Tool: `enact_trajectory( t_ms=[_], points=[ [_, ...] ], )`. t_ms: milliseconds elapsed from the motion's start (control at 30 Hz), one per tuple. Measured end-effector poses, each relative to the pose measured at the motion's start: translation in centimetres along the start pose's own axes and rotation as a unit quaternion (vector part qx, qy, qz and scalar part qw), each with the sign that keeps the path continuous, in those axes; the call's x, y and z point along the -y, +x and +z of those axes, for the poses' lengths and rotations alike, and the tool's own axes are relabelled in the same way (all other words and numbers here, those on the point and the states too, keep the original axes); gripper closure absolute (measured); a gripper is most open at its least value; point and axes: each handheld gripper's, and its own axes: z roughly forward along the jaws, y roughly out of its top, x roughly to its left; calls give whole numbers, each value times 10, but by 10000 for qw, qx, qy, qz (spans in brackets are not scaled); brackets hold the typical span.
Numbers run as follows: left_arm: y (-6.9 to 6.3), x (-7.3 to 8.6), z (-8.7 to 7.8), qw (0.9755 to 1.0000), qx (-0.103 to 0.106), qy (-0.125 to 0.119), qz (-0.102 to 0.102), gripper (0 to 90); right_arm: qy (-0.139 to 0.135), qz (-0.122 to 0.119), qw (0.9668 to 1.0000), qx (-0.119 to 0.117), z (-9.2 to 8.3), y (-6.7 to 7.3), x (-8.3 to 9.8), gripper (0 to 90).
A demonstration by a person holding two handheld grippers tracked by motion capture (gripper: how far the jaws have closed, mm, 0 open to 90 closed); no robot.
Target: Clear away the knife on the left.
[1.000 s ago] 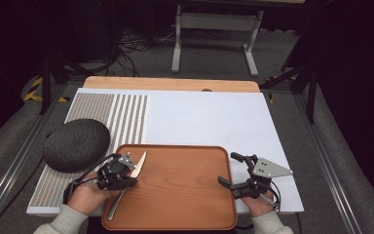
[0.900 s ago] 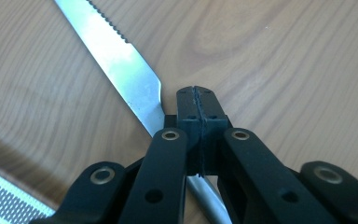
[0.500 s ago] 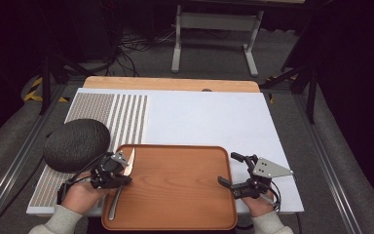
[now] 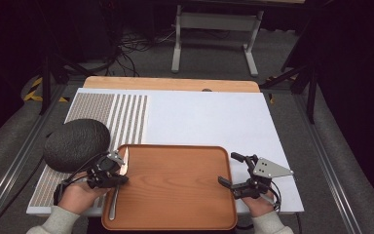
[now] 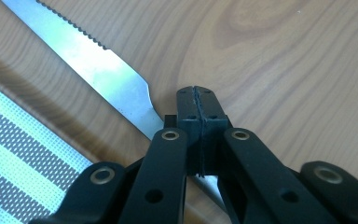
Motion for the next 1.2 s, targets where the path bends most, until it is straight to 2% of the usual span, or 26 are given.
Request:
enact_trajectory(
  t_ms=[100, 300, 433, 467, 500, 533, 567, 633, 667, 700, 733, 767, 800, 867, 900, 967, 1000, 1033, 1067, 1167, 1200],
  points=[
    [0, 1, 0, 10000, 1, -18, -60, 900, 0, -3, 10000, -2, 0, 0, 0, 58],
    [0, 1, -2, 10000, -47, 35, -28, 900, -2, 3, 10000, -1, 0, 0, 0, 58],
    [-3, 1, -8, 9999, 8, -156, 54, 890, -4, 4, 10000, -8, 0, 0, 0, 58],
    [-3, 1, -8, 9999, 8, -156, 54, 856, -4, 4, 10000, -8, 0, 0, 0, 58],
    [-4, 1, -12, 9996, 30, -284, 78, 856, -4, 10, 10000, -7, 0, 0, 0, 58],
    [-5, 1, -16, 9988, 25, -463, 160, 801, -2, 17, 10000, -2, 0, 0, 0, 57],
    [-7, 2, -23, 9968, 55, -769, 224, 700, 0, 25, 10000, 4, 0, 0, 0, 58],
    [-7, 4, -30, 9919, -10, -1173, 487, 590, 4, 33, 10000, 4, 0, 0, 0, 57],
    [-7, 5, -33, 9892, -26, -1367, 528, 545, 8, 41, 10000, 1, 0, 0, 0, 58],
    [-7, 5, -33, 9892, -26, -1367, 528, 479, 8, 41, 10000, 1, 0, 0, 0, 58],
    [-7, 6, -36, 9863, 10, -1559, 546, 479, 8, 37, 10000, 5, 0, 0, 0, 58],
    [-5, 9, -40, 9809, 137, -1852, 581, 384, 0, 45, 10000, 15, 0, -1, 0, 57],
    [-5, 9, -40, 9809, 137, -1852, 581, 357, 0, 45, 10000, 15, 0, -1, 0, 57],
    [-6, 13, -42, 9740, 254, -2172, 596, 330, 11, 40, 10000, 10, 1, 0, 0, 58],
    [-6, 14, -43, 9716, 310, -2268, 601, 322, 3, 38, 10000, 9, 1, 0, 0, 58],
    [-6, 18, -45, 9640, 337, -2548, 676, 273, -6, 35, 10000, 13, 0, 0, 0, 58],
    [-6, 20, -46, 9584, 313, -2730, 770, 250, -8, 37, 10000, 15, 0, 0, 0, 57],
    [-6, 23, -47, 9542, 303, -2866, 803, 222, -14, 41, 10000, 15, 0, 0, 0, 57],
    [-6, 25, -47, 9521, 280, -2934, 811, 196, -18, 39, 10000, 17, 0, 0, 0, 57],
    [-7, 35, -45, 9394, 202, -3287, 952, 120, -22, 35, 10000, 16, 0, 0, 0, 57],
    [-7, 38, -44, 9358, 200, -3387, 957, 102, -15, 32, 10000, 15, 0, 0, 0, 57]
  ],
)
